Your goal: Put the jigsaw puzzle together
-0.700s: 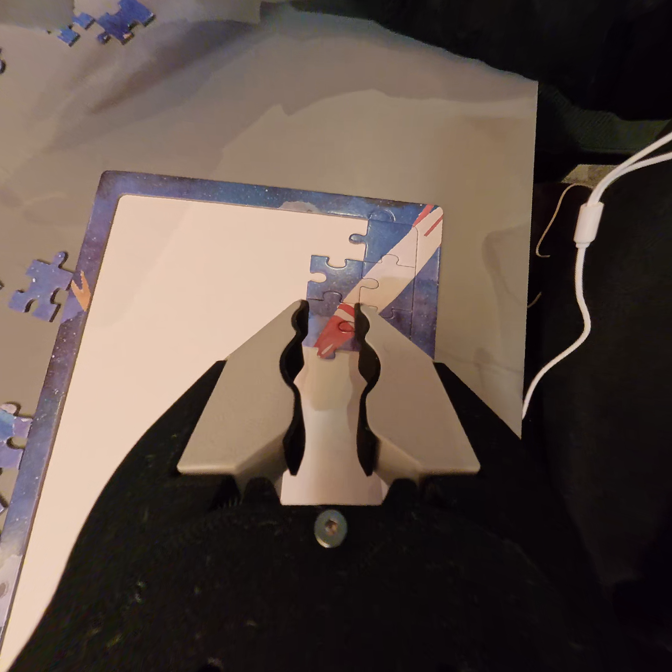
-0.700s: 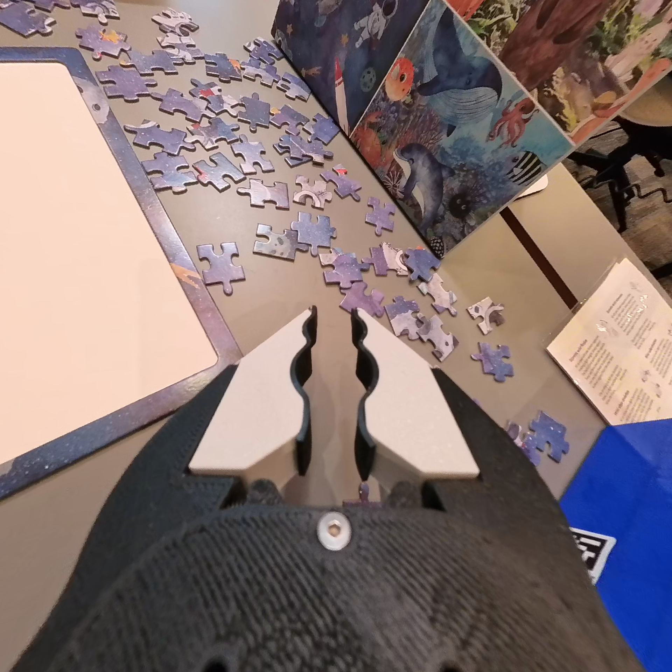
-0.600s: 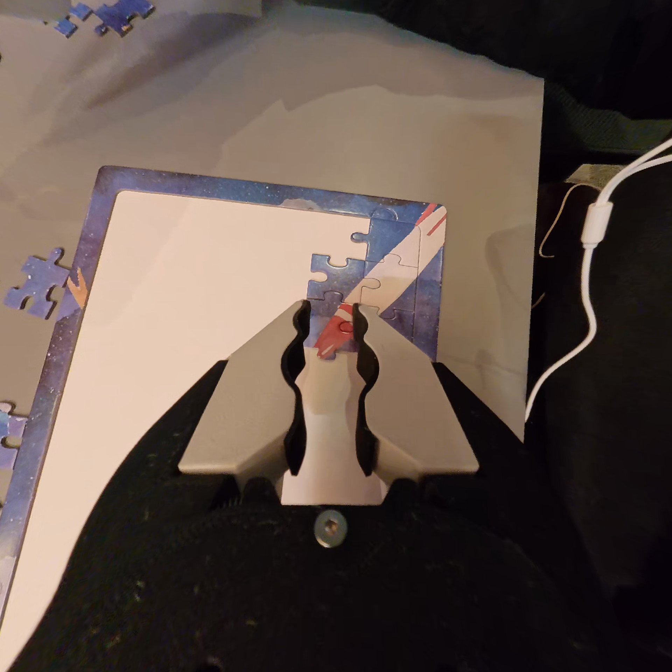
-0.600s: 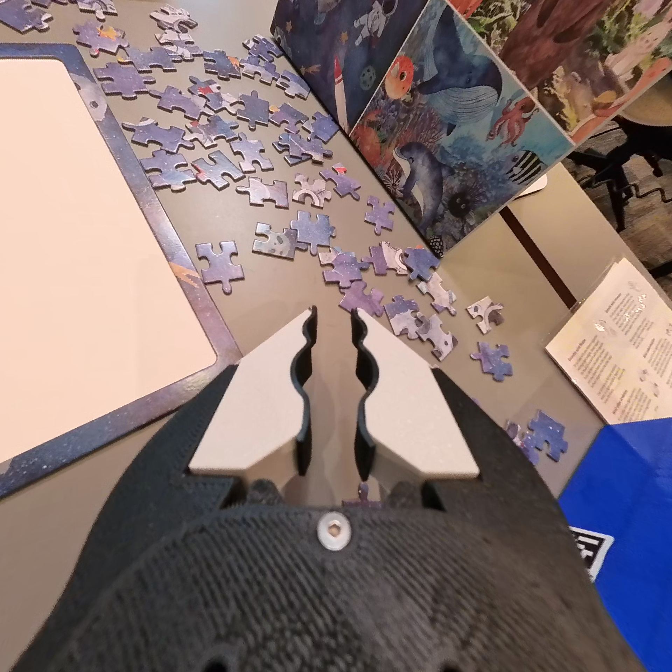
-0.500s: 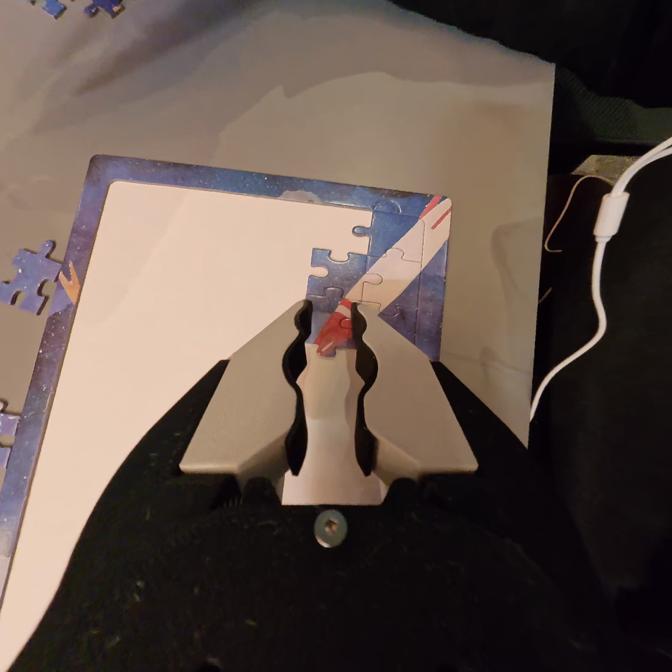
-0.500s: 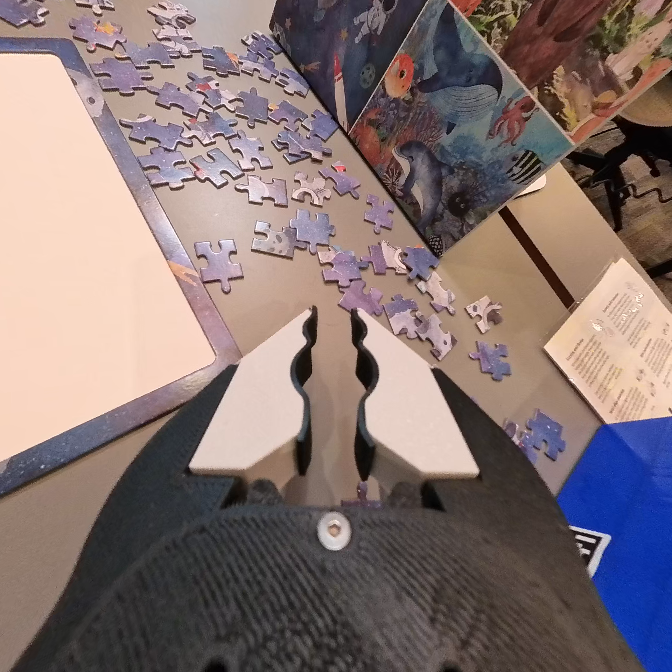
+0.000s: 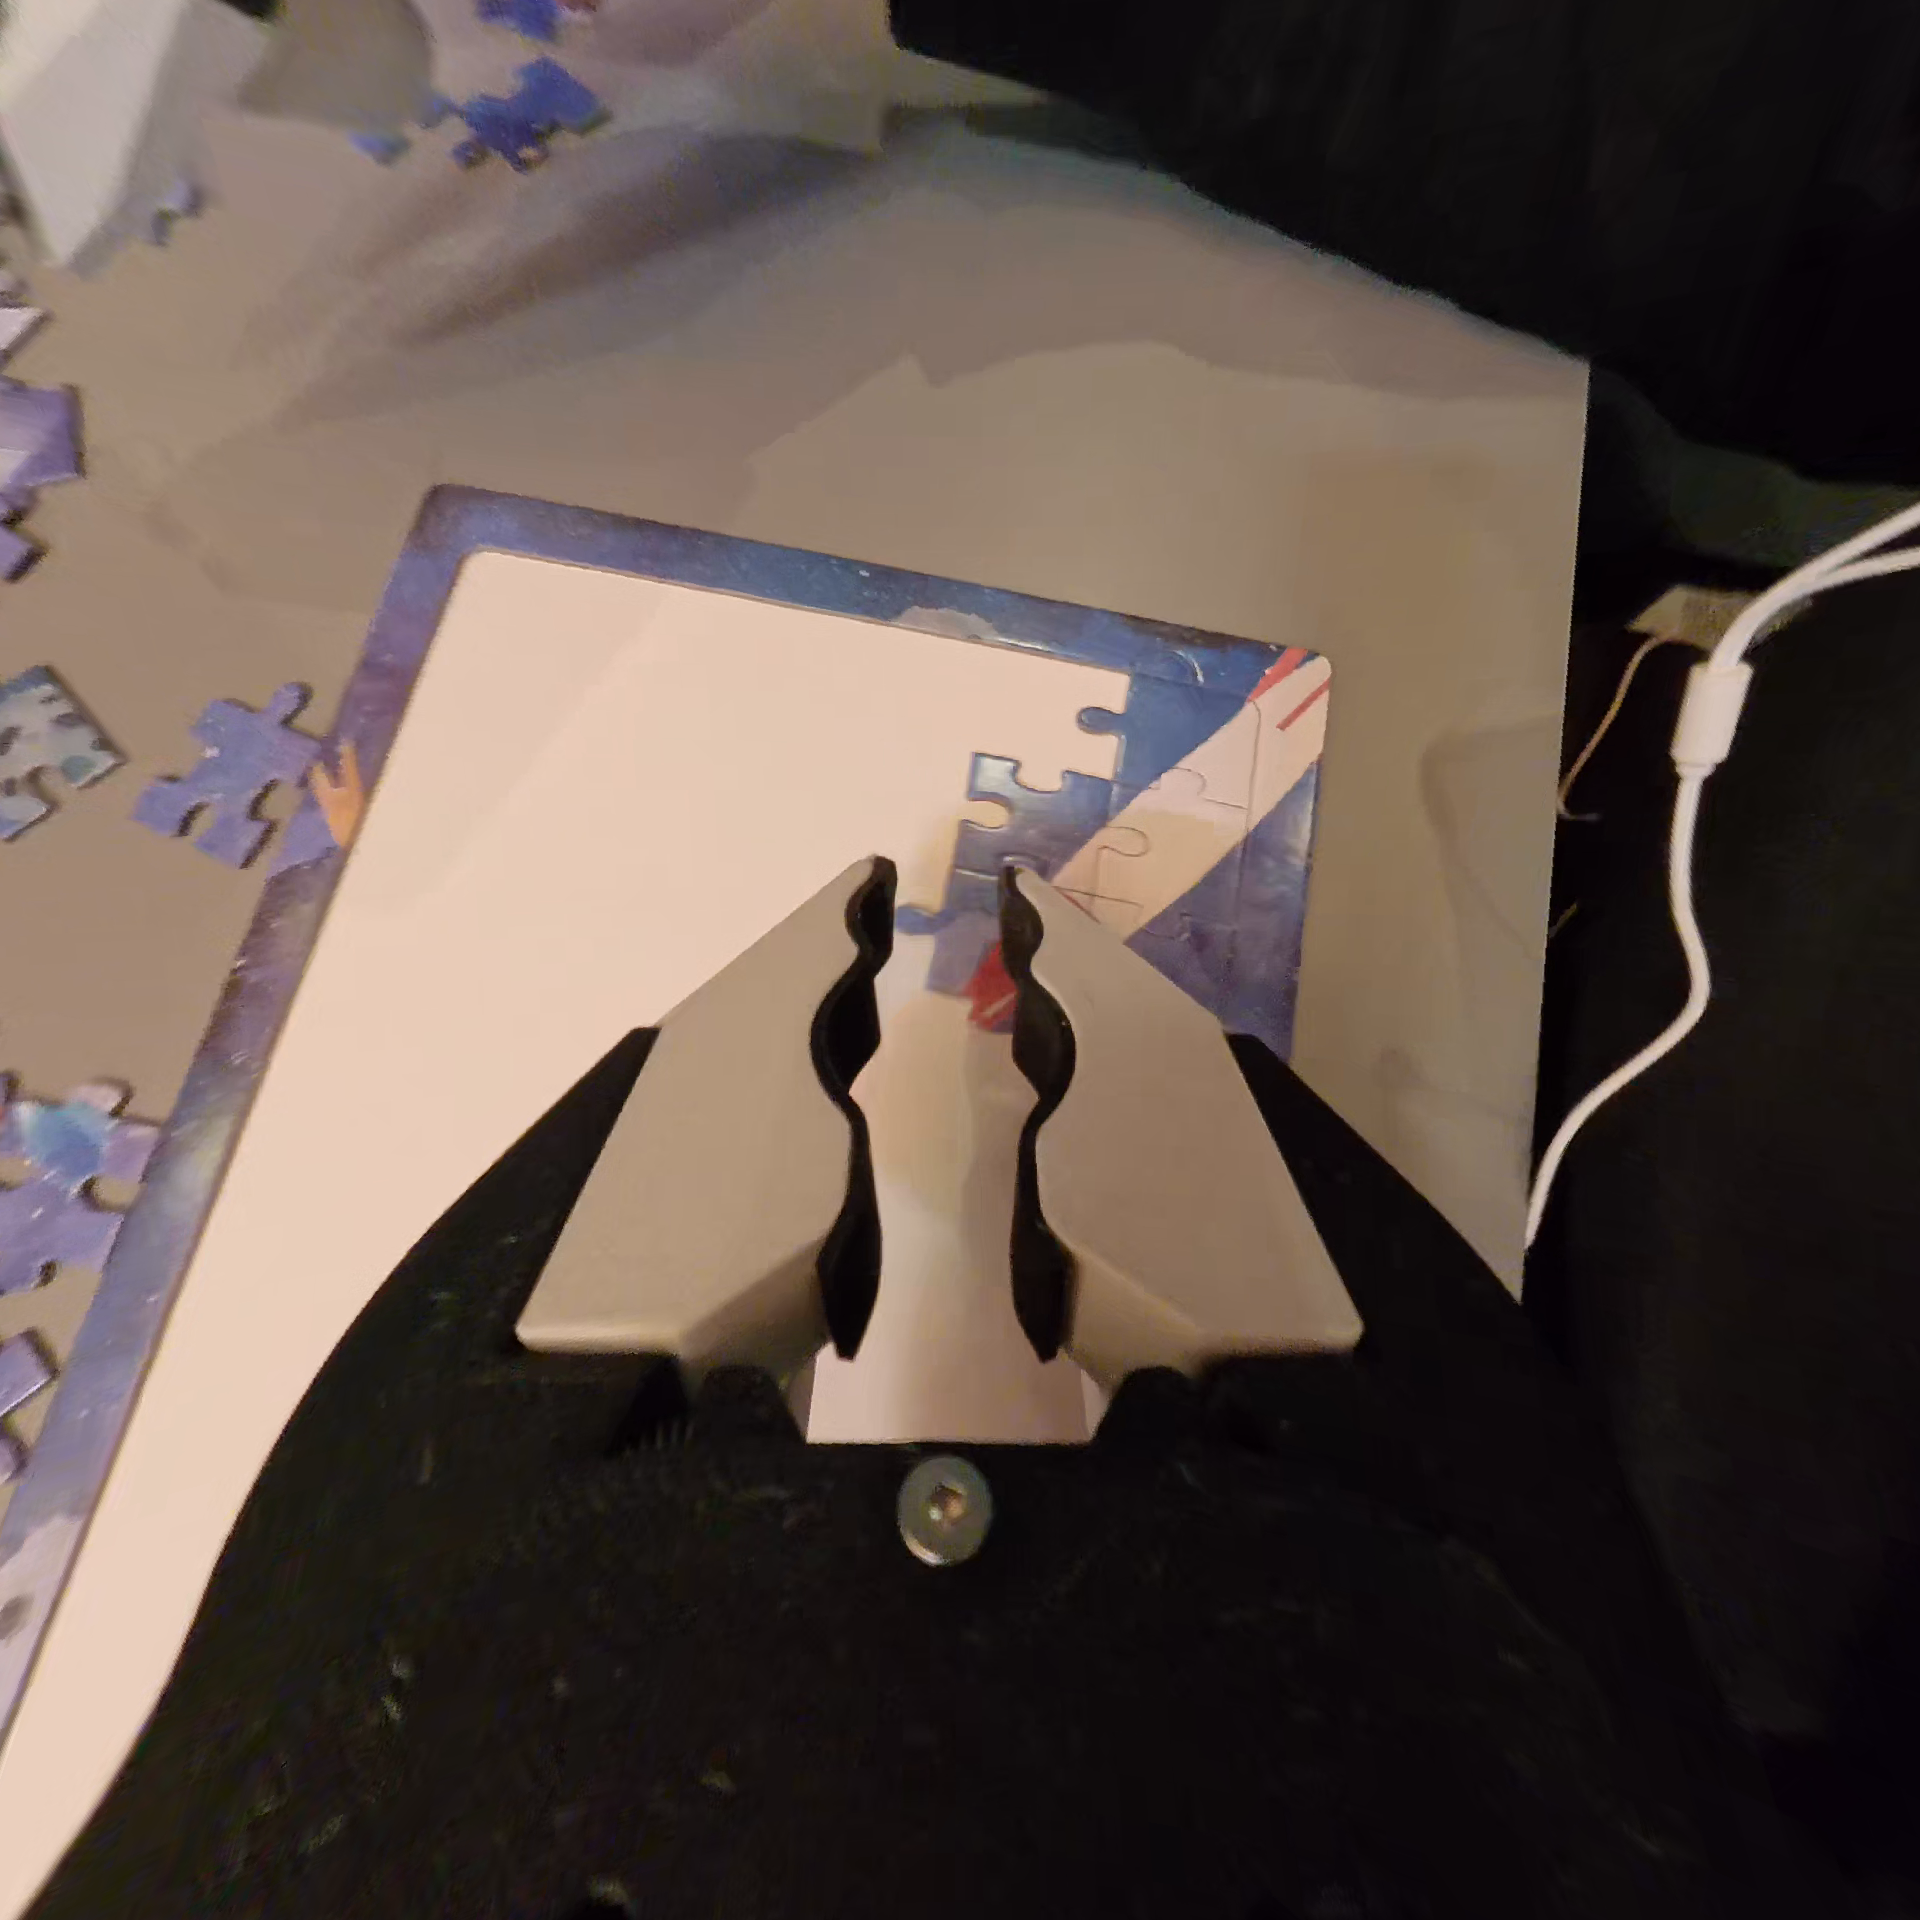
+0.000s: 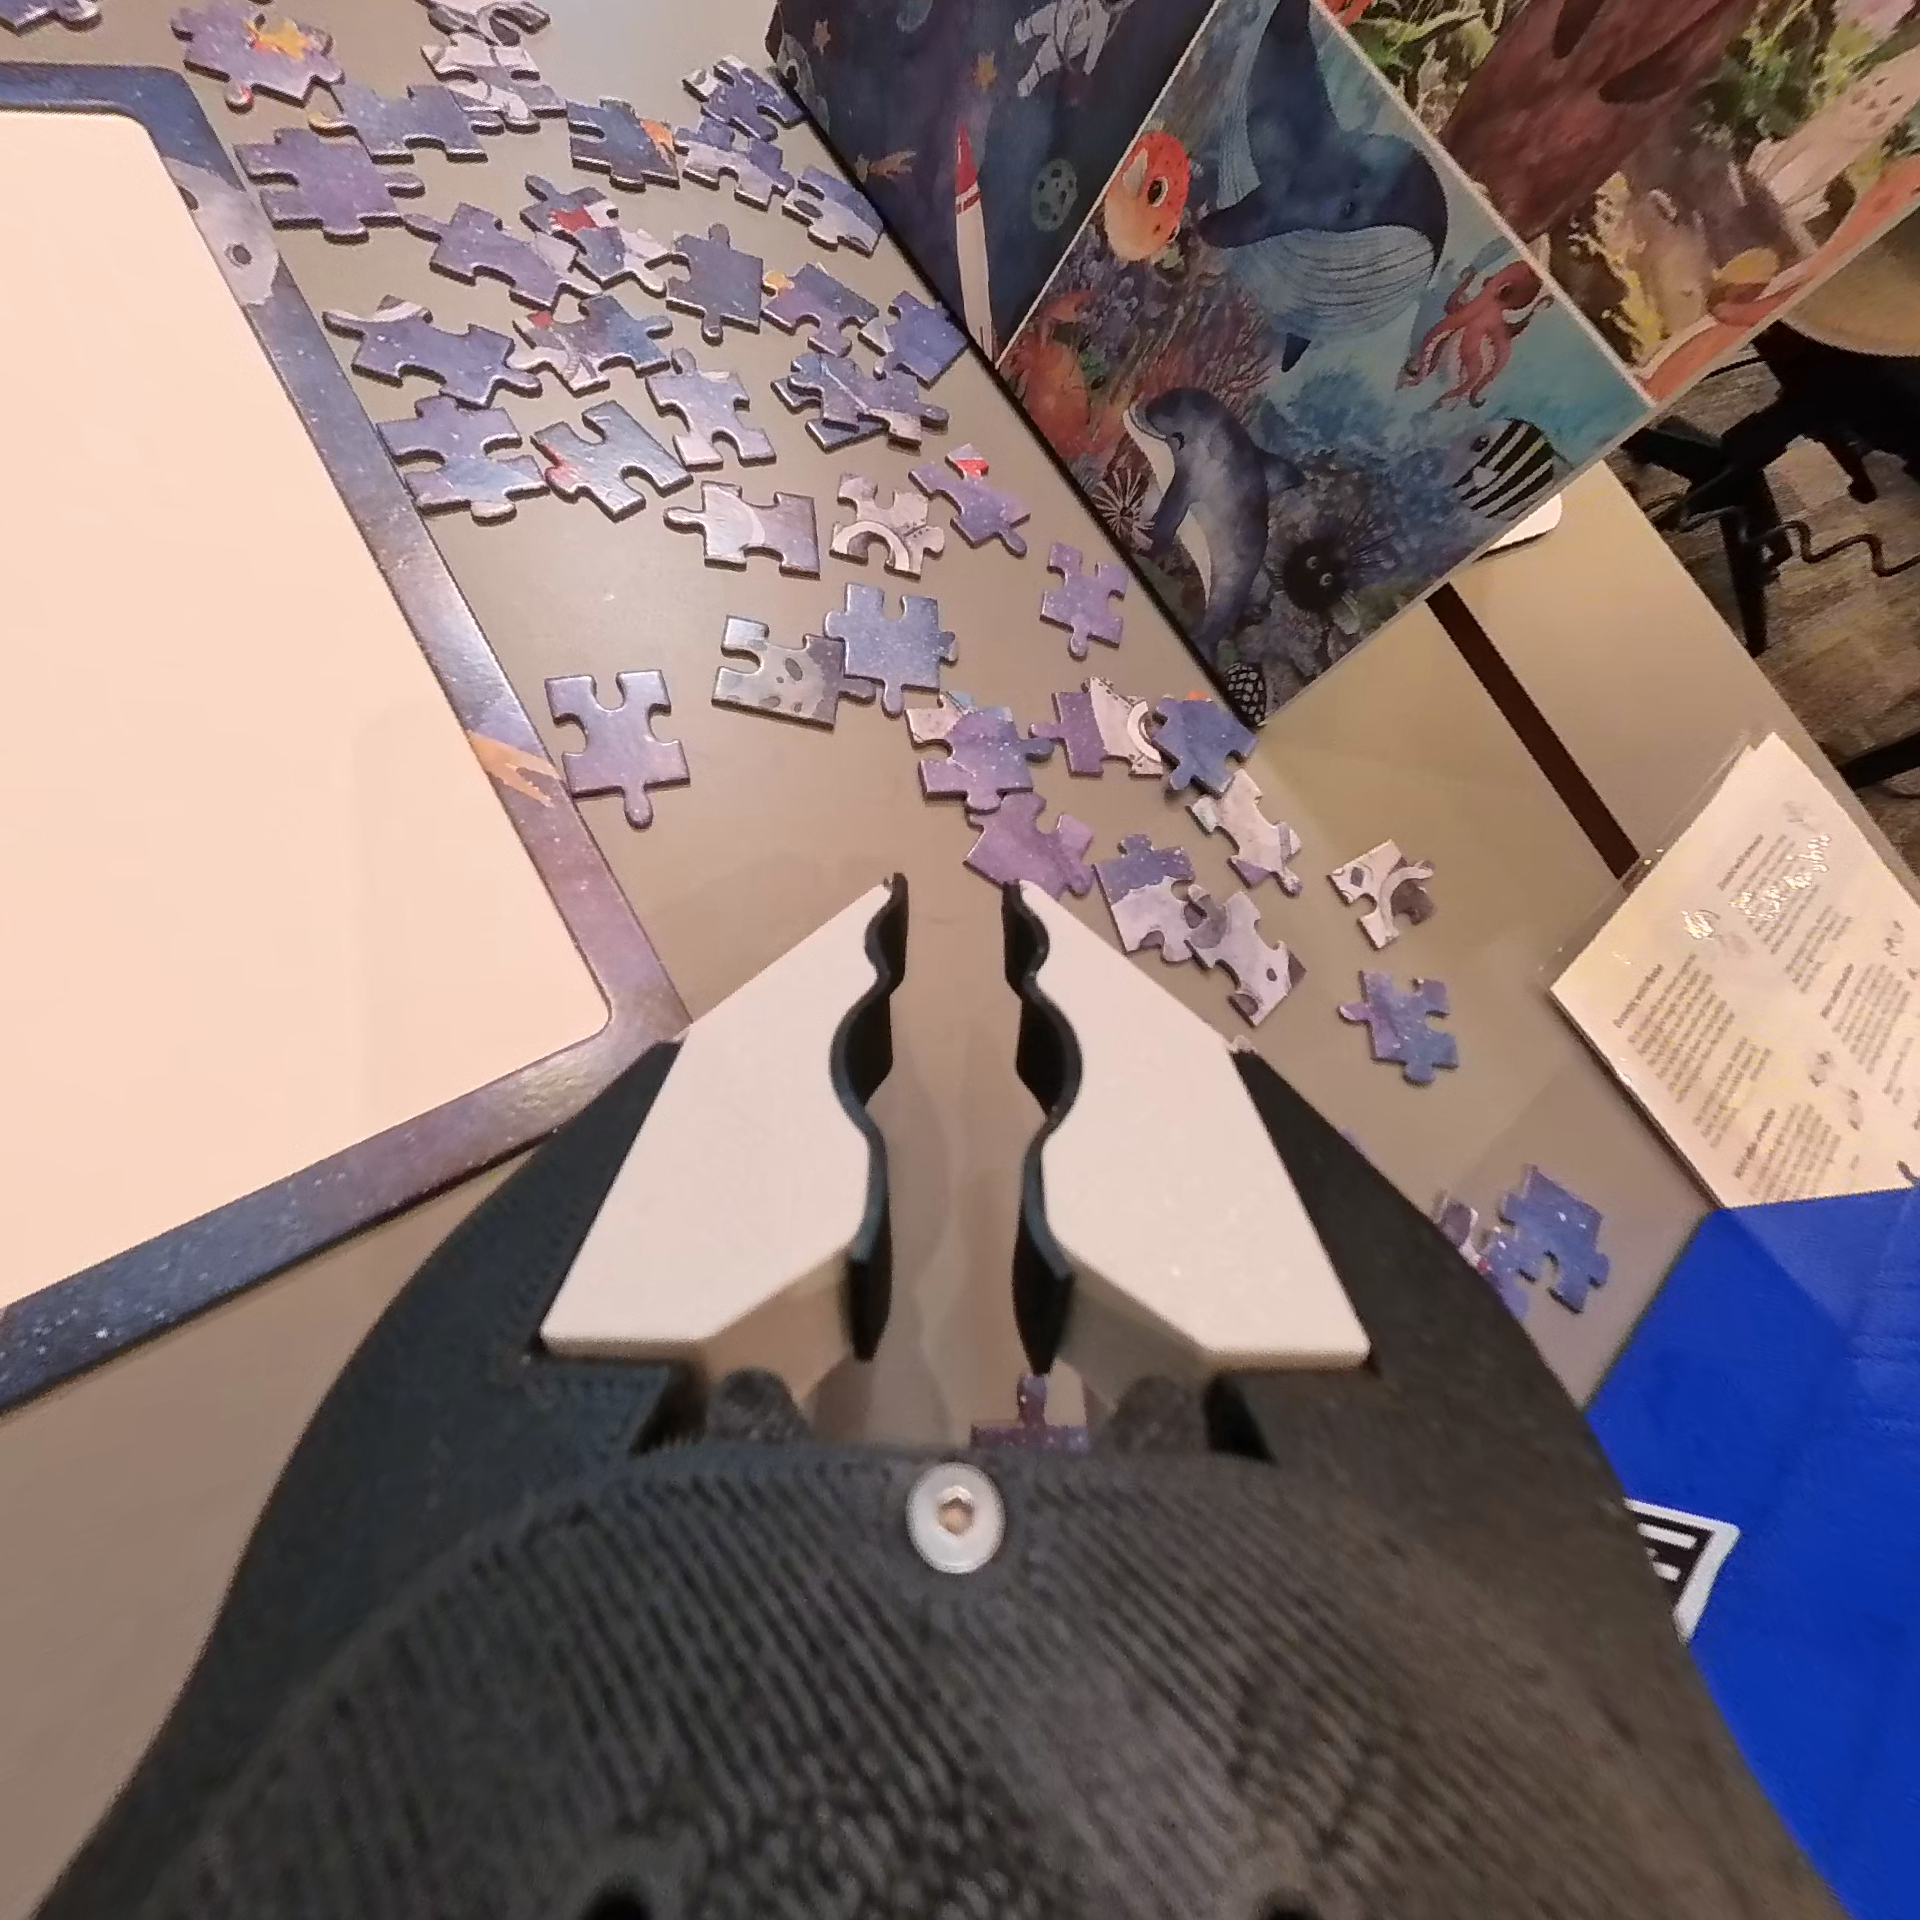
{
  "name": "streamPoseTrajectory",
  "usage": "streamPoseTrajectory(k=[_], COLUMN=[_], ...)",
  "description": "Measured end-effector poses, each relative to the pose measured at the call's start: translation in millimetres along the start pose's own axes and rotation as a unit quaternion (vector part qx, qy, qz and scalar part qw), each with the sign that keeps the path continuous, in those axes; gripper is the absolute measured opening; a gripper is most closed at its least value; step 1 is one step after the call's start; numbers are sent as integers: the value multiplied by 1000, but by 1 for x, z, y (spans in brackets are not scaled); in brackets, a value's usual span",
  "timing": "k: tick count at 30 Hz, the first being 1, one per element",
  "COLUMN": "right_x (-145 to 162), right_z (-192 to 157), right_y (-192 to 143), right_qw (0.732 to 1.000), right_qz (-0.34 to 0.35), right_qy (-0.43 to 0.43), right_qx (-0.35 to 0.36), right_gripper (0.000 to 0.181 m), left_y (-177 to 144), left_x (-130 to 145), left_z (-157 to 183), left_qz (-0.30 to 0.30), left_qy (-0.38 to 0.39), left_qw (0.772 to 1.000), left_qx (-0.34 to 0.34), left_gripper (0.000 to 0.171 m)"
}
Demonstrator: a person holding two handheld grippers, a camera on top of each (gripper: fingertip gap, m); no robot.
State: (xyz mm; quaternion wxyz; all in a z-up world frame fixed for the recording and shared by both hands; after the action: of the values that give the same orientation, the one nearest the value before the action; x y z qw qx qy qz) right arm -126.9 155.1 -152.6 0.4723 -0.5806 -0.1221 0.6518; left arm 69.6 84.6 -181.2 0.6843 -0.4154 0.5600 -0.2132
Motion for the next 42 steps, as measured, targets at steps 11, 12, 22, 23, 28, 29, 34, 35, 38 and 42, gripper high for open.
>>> streamPoseTrajectory(k=[11,12,22,23,28,29,34,35,38,42], right_x=[-12,-14,-21,-21,-25,-26,-28,-27,-24,-23], right_z=[-14,-15,-15,-12,-2,-2,0,1,2,2], right_y=[1,-1,-1,-3,-14,-17,-24,-24,-21,-19], right_qw=[995,994,981,979,965,961,951,952,954,953], right_qz=[65,78,148,153,197,206,231,230,222,222], right_qy=[27,28,59,66,109,117,131,130,128,128], right_qx=[-69,-77,-111,-113,-133,-141,-159,-157,-153,-159], right_gripper=[14,13,0,0,2,3,6,6,7,7], left_y=[-40,-42,-61,-62,-63,-62,-62,-64,-70,-72], left_x=[-40,-36,16,16,16,16,15,14,11,11], left_z=[-147,-163,-192,-193,-194,-194,-192,-192,-193,-193], left_qz=[145,152,149,155,166,166,179,184,202,216], left_qy=[-60,-76,-134,-140,-150,-148,-146,-145,-142,-148], left_qw=[983,980,972,970,968,968,968,967,963,960], left_qx=[-95,-104,-122,-122,-114,-114,-102,-102,-109,-98], left_gripper=[15,14,13,13,13,13,13,12,10,9])
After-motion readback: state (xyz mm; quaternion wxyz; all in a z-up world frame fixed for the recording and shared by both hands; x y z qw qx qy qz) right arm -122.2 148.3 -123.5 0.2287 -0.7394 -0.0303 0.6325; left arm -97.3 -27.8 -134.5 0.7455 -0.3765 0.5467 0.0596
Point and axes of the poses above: each gripper's, where its closed fingertips meet, y out along the fingers, x out of its underside, z = x × y across the jaws, the point moved 2 cm from there along -y, back along the fingers, and after that the axes turned 10 degrees about -z, right-handed, at the moved point
